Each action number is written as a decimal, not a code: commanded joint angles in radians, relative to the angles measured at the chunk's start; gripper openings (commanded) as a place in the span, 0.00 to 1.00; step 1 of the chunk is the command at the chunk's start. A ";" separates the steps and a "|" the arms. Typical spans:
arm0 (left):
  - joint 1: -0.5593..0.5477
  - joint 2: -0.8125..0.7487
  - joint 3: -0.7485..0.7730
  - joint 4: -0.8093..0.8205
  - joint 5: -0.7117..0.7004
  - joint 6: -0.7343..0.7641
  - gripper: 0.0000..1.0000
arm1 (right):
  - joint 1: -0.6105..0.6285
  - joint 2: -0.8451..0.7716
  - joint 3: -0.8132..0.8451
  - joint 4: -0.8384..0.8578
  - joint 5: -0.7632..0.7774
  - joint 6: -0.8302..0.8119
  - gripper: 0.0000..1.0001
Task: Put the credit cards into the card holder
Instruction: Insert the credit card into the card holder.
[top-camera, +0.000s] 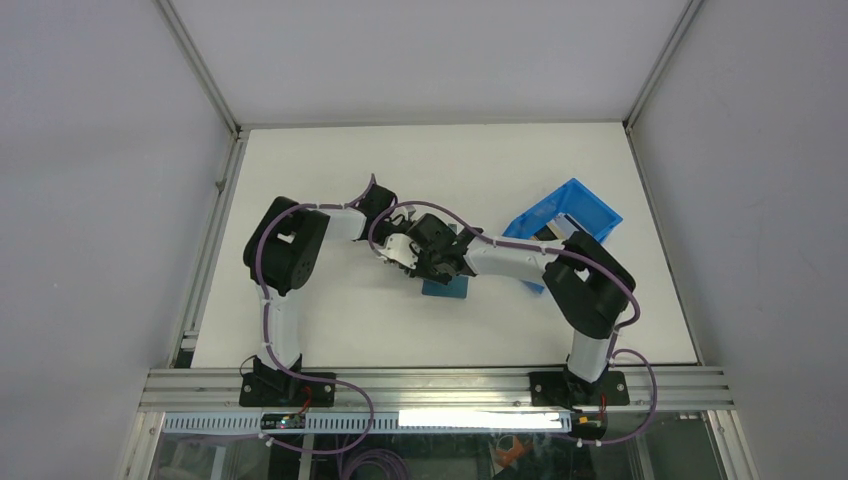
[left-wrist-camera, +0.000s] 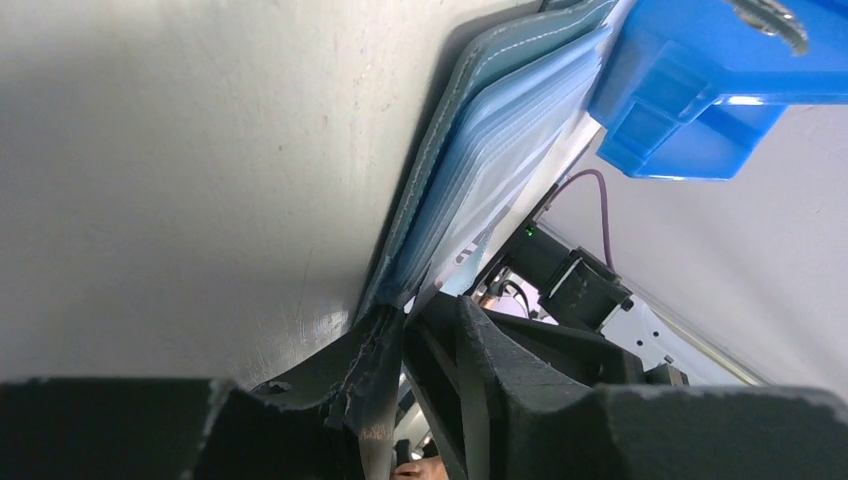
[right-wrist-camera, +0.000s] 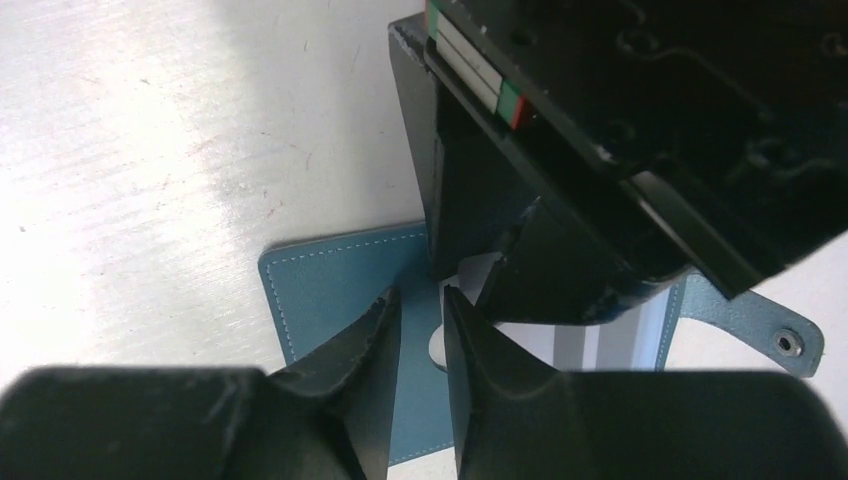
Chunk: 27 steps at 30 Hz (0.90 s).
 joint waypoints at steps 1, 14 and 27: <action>-0.004 0.018 0.011 -0.010 -0.026 0.002 0.29 | 0.002 0.018 0.044 0.047 0.089 0.002 0.29; -0.003 0.021 0.003 0.003 -0.040 -0.010 0.30 | -0.013 -0.033 0.053 -0.043 0.050 -0.030 0.39; -0.003 0.015 -0.007 0.019 -0.040 -0.019 0.29 | -0.067 -0.061 0.034 -0.123 0.018 -0.005 0.14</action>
